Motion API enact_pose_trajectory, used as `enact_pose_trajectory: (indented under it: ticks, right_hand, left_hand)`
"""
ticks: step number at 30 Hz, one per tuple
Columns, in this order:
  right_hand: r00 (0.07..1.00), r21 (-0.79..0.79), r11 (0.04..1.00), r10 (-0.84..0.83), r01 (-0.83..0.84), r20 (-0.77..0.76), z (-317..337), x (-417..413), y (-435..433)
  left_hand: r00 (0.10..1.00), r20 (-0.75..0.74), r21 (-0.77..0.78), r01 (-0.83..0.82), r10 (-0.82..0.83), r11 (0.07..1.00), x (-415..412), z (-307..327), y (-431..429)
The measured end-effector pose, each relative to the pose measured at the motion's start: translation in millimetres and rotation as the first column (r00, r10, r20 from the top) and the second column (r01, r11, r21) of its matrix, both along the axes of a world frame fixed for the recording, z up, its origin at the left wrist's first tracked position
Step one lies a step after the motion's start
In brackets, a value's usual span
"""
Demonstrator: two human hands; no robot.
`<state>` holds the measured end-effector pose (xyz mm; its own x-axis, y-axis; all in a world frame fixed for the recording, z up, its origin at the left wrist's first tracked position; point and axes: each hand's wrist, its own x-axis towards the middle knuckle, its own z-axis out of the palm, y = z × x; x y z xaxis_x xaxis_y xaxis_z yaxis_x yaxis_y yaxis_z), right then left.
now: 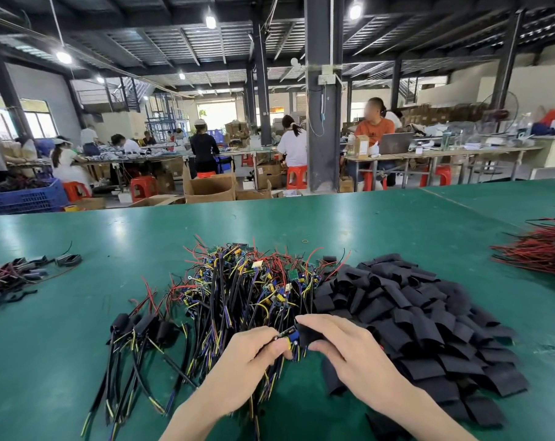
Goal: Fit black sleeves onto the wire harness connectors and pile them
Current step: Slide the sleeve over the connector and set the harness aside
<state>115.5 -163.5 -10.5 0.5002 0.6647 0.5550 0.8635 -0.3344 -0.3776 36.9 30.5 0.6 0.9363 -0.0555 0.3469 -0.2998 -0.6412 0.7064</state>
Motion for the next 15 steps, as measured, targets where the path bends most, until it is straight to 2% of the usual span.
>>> enact_pose_trajectory:
  ticks: [4,9,15]
  right_hand:
    - [0.999,0.034,0.999,0.017,-0.016,-0.029,1.3,0.4,0.4]
    - [0.956,0.121,0.99,0.109,-0.079,-0.271,-1.1,5.2,-0.2]
    - [0.895,0.168,0.979,0.173,-0.112,-0.411,1.0,7.1,-0.8]
  left_hand:
    - [1.0,-0.023,-0.023,0.0,0.0,1.0,0.1,-0.6,0.6]
    - [0.998,-0.058,0.002,-0.004,0.004,1.0,0.7,-1.5,2.4]
    - [0.999,-0.028,0.181,-0.016,0.021,0.983,-0.1,0.1,3.7]
